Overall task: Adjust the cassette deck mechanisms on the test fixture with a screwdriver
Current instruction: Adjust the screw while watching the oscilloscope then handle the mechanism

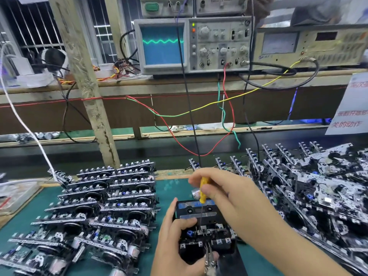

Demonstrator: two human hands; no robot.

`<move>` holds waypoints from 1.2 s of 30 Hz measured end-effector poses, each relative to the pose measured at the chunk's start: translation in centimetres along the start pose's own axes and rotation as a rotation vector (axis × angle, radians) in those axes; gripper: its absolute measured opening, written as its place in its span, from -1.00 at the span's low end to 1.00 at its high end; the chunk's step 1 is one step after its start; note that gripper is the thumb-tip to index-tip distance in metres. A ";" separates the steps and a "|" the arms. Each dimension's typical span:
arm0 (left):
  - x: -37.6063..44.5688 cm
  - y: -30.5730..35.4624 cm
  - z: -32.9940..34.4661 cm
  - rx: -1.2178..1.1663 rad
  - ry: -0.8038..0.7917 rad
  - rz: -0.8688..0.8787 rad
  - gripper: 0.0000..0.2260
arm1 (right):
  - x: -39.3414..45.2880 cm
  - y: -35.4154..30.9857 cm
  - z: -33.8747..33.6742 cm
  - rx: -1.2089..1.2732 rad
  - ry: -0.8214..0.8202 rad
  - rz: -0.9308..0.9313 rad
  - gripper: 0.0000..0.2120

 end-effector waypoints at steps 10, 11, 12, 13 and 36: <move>-0.1 0.0 0.2 0.008 -0.004 -0.045 -0.44 | -0.1 -0.6 0.9 -0.053 0.112 -0.073 -0.79; -0.1 0.0 0.2 0.006 -0.007 -0.047 -0.44 | -0.1 -0.7 1.1 -0.081 0.113 -0.097 -0.79; -0.2 -0.1 0.3 0.004 -0.009 -0.045 -0.44 | -0.1 -0.8 1.2 -0.095 0.114 -0.109 -0.80; -0.2 -0.2 0.2 0.004 -0.007 -0.041 -0.43 | -0.1 -0.8 1.2 -0.104 0.111 -0.115 -0.83; 0.0 -0.6 0.3 -0.007 -0.006 -0.036 -0.43 | 0.7 -1.0 2.1 -0.036 0.140 -0.104 -0.95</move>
Point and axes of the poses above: each hand's wrist, its own x-axis towards the middle knuckle, its own z-axis out of the palm, y = z × x, the point moved 2 cm from there along x, towards the middle knuckle, and after that the axes turned 7 degrees about -z, right-handed, at the moved point
